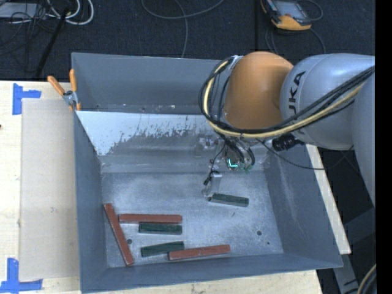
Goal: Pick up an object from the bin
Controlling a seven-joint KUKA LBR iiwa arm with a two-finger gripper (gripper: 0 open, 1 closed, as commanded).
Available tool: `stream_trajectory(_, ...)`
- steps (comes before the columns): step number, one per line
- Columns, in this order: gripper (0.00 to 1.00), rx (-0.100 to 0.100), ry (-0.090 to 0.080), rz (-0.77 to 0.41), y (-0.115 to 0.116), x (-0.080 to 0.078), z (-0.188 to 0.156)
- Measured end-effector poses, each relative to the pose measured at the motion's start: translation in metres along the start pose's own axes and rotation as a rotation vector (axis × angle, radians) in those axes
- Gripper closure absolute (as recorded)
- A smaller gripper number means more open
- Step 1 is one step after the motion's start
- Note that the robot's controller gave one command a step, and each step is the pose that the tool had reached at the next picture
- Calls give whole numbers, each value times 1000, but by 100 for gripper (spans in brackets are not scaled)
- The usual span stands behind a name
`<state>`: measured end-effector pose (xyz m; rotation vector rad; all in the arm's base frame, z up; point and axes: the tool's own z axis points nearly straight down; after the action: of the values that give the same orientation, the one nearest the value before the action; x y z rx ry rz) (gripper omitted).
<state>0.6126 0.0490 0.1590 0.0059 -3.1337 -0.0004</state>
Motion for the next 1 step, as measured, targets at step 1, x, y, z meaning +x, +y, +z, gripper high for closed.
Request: stream_trajectory(1,0,2,0,-195,-63,47,83)
